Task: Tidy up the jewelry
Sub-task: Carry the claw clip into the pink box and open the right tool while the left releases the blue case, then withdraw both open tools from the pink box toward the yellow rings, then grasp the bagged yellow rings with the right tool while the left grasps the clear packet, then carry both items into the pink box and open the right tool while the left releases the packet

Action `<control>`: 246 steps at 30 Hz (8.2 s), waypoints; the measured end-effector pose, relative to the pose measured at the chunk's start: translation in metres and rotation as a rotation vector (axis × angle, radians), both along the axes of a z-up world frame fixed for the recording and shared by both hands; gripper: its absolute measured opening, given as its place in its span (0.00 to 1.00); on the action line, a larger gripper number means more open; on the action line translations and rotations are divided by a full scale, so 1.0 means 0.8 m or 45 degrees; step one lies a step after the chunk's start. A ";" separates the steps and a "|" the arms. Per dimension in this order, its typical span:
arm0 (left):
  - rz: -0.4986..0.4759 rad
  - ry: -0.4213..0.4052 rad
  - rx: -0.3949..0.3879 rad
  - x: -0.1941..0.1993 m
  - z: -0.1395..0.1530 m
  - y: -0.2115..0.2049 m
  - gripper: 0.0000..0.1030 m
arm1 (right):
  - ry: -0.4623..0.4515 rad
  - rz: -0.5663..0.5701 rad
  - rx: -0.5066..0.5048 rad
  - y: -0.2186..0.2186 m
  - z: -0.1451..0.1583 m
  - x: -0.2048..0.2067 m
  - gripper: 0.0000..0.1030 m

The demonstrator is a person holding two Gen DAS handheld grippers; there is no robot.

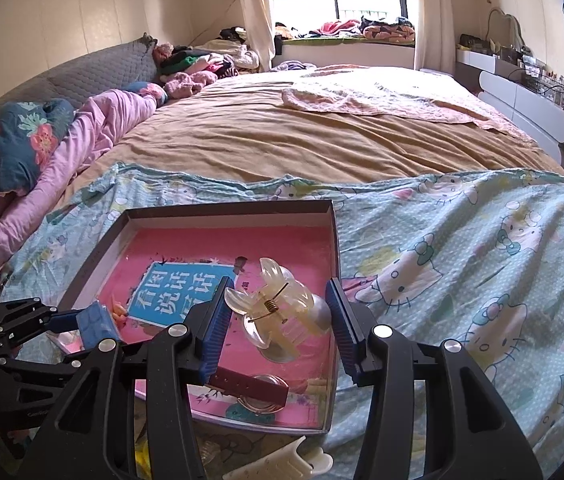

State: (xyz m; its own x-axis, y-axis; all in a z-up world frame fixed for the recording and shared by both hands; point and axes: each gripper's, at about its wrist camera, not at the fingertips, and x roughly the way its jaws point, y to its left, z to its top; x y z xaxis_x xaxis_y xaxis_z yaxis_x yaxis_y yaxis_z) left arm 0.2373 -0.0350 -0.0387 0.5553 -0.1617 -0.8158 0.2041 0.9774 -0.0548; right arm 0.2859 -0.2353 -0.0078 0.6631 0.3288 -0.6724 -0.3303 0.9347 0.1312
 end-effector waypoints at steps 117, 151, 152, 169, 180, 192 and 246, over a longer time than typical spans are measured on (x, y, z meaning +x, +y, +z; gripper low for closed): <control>0.212 -0.209 0.042 -0.164 0.080 0.070 0.91 | -0.153 0.034 0.084 -0.003 0.084 -0.173 0.95; 0.156 -0.024 0.067 -0.163 -0.009 0.054 0.91 | 0.152 0.116 0.017 0.012 -0.019 -0.189 0.95; 0.155 -0.019 0.067 -0.162 -0.011 0.054 0.91 | 0.159 0.117 0.017 0.013 -0.021 -0.188 0.95; 0.131 0.030 0.000 -0.154 -0.035 0.057 0.90 | 0.343 0.110 0.144 0.021 -0.064 -0.155 0.95; 0.116 0.028 -0.022 -0.145 -0.033 0.049 0.87 | 0.461 0.104 0.242 0.041 -0.084 -0.132 0.81; 0.084 0.048 -0.026 -0.128 -0.045 0.033 0.65 | 0.463 0.054 0.303 0.037 -0.093 -0.119 0.56; 0.293 -0.191 -0.057 -0.121 0.060 0.115 0.33 | 0.207 0.335 0.287 0.089 0.016 -0.121 0.24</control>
